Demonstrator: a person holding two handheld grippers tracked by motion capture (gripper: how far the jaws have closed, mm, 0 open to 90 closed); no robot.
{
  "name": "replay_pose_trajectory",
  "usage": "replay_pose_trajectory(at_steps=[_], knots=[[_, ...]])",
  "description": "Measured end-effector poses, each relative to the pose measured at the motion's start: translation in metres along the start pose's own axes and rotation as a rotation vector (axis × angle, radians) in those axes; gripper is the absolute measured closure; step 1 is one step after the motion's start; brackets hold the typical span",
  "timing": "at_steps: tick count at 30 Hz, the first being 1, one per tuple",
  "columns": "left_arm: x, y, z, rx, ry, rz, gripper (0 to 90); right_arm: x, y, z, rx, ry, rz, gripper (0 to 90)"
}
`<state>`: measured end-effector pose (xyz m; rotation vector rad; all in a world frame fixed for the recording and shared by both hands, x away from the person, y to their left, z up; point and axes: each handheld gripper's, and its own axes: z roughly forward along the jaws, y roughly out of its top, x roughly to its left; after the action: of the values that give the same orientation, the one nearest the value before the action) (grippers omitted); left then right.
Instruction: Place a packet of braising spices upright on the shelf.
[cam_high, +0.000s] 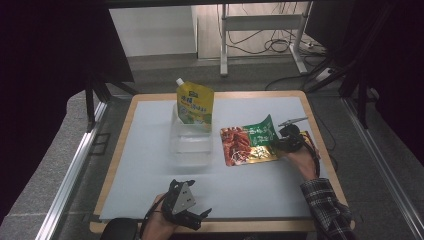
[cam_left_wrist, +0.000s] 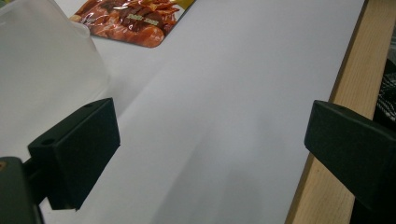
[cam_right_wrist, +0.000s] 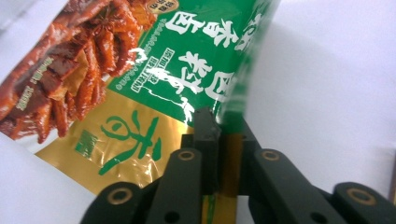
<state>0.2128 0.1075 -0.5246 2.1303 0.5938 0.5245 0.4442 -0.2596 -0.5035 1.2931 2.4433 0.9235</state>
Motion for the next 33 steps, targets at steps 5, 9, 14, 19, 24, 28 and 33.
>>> replay_pose_trajectory(at_steps=[5, 9, 14, 19, 24, 28, 33], knots=[[0.0, 0.0, 0.0, 0.003, 0.003, 0.002, 3.1, 0.001, 0.002, -0.003, -0.019, 0.004, 0.021, 88.1], [0.0, 0.0, 0.0, 0.004, 0.005, 0.003, 3.1, 0.0, 0.004, -0.006, -0.033, 0.014, 0.023, 88.3], [0.0, 0.0, 0.0, 0.004, 0.005, 0.004, 3.1, 0.001, 0.006, -0.01, -0.052, 0.018, 0.018, 88.3], [0.0, 0.0, 0.001, 0.006, 0.006, 0.006, 3.2, 0.004, 0.008, -0.017, -0.084, 0.021, -0.005, 87.7], [0.0, 0.0, 0.001, 0.01, 0.008, 0.009, 3.2, 0.005, 0.01, -0.022, -0.119, 0.033, -0.016, 87.8], [-0.001, 0.0, 0.001, 0.01, 0.01, 0.01, 3.2, 0.005, 0.012, -0.026, -0.143, 0.046, -0.014, 88.0], [-0.001, 0.0, 0.001, 0.009, 0.011, 0.01, 3.2, 0.008, 0.016, -0.031, -0.172, 0.061, -0.012, 88.4]])
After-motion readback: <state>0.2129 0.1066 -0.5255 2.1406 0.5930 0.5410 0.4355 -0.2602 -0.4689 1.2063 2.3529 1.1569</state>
